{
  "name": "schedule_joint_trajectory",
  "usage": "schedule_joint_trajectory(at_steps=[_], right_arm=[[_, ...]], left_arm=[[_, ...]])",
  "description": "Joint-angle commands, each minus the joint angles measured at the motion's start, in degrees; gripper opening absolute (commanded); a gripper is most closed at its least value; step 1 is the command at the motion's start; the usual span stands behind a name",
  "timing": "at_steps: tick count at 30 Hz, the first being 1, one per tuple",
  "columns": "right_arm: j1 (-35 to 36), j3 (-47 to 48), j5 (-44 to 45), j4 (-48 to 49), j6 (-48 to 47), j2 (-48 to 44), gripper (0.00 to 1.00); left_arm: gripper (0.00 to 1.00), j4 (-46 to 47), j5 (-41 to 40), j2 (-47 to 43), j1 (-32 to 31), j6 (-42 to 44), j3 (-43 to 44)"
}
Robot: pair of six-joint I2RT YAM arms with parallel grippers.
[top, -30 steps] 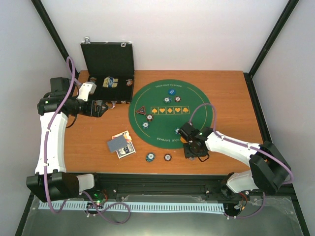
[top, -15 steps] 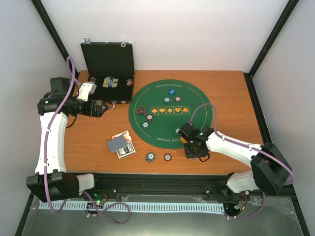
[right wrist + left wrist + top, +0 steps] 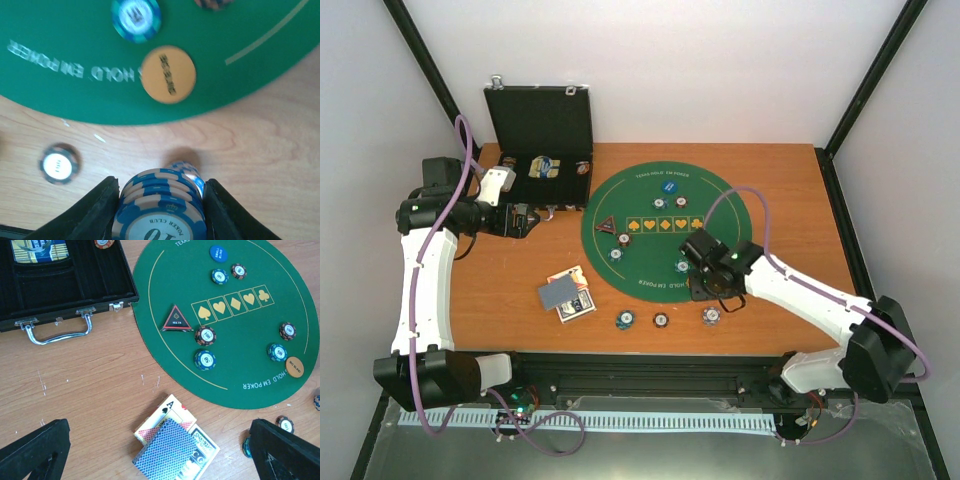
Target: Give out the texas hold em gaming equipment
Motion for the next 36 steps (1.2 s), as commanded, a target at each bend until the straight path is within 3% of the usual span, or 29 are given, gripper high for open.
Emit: schedule_joint_trajectory(at_steps=[1,10,14,20,36], right_arm=[[0.8,8.64,2.26,-0.18,-2.39,4.36,0.32],[0.0,39.56,3.34,1.91,-11.93,33.94,0.31],[-1.39,58.36,1.85,-1.25,-13.71,49.1,0.3],[-3.01,81.09,-0.47,-7.44,-14.51,64.63,0.3],[-4.91,83.19,-2.86,-3.67,-14.26,71.99,0.31]], left_arm=[[1.0,0.55,0.43,-0.66,0.39,-0.96,1.26],[1.0,0.53,0.75,-0.8,0.4,-1.02,1.15],[1.0,0.67,0.81,-0.36,0.35,-1.06,1.35],[1.0,0.84,1.35,0.26,0.37,-0.97,1.65],[1.0,1.69,1.26,0.23,0.4,-0.67,0.48]])
